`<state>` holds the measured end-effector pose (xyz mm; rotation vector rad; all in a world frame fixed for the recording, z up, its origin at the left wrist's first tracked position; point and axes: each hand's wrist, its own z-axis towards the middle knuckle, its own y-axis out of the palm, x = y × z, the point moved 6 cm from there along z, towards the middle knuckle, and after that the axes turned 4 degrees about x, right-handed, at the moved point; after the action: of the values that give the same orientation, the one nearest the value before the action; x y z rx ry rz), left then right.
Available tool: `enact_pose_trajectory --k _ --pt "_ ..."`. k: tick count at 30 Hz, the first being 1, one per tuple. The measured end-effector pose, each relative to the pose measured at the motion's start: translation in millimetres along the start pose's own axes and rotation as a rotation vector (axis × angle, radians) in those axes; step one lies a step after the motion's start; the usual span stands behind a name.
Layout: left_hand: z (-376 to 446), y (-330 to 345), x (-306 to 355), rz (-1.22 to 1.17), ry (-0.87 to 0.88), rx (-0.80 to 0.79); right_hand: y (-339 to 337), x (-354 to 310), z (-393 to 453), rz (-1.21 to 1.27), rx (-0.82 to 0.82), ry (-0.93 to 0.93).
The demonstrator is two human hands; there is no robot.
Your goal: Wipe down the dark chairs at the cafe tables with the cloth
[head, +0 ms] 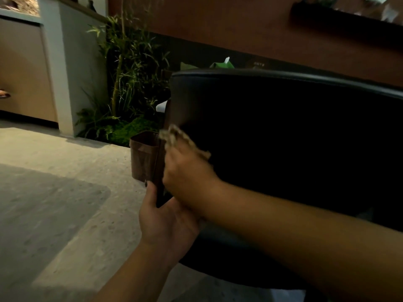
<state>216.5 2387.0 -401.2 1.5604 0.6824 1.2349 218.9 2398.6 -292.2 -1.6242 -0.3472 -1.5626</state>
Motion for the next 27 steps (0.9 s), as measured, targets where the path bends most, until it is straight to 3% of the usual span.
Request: enact_pose_trajectory --k 2,6,8,12,16,18,21,23,25,27 --pt "-1 0 1 -0.013 -0.005 -0.015 4 -13 -5 0.126 -0.052 -0.058" --pt "5 -7 -1 -0.082 -0.041 0.013 -30 36 5 0.2 0.289 0.21" --pt "8 -10 -4 -0.079 -0.057 0.025 -26 47 -5 0.08 0.315 0.28" --pt "10 -10 -4 -0.065 -0.094 -0.034 19 -5 -66 0.009 0.123 -0.094" --pt "12 -7 -7 -0.127 -0.119 -0.005 28 -5 -125 0.102 0.2 -0.19" --pt "14 -4 -8 -0.099 -0.107 -0.007 8 15 -126 0.18 0.36 -0.097" --pt "17 -1 -10 -0.025 -0.097 0.008 -30 70 -116 0.262 0.693 0.224" --pt "18 2 -11 -0.005 -0.087 -0.005 -41 92 -113 0.256 0.786 0.357" --pt "17 9 -10 0.001 -0.074 -0.032 -34 77 -113 0.169 0.732 0.294" --pt "14 15 -9 0.026 -0.071 -0.061 -14 45 -119 0.114 0.576 0.121"
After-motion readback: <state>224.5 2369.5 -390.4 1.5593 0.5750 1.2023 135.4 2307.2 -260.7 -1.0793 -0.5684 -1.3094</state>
